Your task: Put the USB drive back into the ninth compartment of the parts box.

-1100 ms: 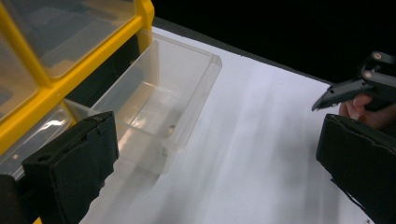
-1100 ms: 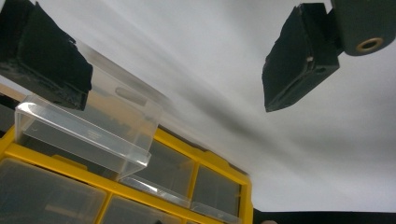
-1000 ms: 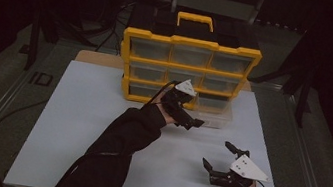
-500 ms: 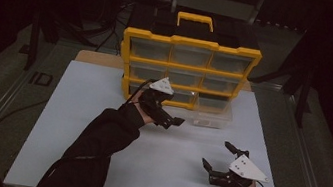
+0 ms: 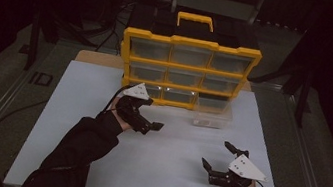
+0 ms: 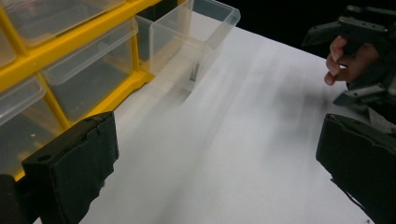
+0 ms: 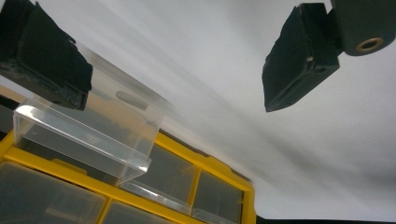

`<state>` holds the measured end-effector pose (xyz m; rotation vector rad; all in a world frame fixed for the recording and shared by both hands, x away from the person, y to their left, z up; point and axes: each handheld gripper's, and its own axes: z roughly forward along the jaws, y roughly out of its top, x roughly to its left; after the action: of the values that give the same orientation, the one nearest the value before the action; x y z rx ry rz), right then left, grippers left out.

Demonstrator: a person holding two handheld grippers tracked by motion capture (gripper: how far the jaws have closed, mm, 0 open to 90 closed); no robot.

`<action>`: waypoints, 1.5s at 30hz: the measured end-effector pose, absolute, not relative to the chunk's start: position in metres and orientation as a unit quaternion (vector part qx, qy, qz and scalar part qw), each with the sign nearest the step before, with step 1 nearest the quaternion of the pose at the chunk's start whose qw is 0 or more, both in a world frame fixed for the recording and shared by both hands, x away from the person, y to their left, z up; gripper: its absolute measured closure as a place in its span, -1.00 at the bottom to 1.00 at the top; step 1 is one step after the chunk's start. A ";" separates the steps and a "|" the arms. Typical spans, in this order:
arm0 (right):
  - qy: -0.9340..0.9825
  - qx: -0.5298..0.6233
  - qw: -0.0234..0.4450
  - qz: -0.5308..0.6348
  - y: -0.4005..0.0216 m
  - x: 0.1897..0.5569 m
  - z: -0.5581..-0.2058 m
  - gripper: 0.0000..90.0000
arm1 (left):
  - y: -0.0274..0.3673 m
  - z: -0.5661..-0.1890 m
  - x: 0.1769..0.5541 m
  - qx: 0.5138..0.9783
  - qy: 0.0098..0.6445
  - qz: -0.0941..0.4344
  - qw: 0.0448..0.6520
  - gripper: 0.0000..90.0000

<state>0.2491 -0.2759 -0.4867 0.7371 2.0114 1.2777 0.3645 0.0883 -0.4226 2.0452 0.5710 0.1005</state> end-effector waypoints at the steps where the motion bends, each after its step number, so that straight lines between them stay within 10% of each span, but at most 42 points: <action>1: 0.765 0.279 0.319 0.486 -0.276 0.249 -0.487 -0.81 | 0.091 -0.423 0.363 0.841 0.236 0.043 0.485 -1.00; 45: 0.768 0.277 0.321 0.480 -0.274 0.249 -0.487 -0.81 | 0.198 -0.493 0.272 0.830 0.282 0.077 0.475 -1.00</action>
<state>0.2486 -0.2745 -0.4868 0.7283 2.0176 1.2611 0.2722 0.1983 -0.4935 2.0293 0.6899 0.1872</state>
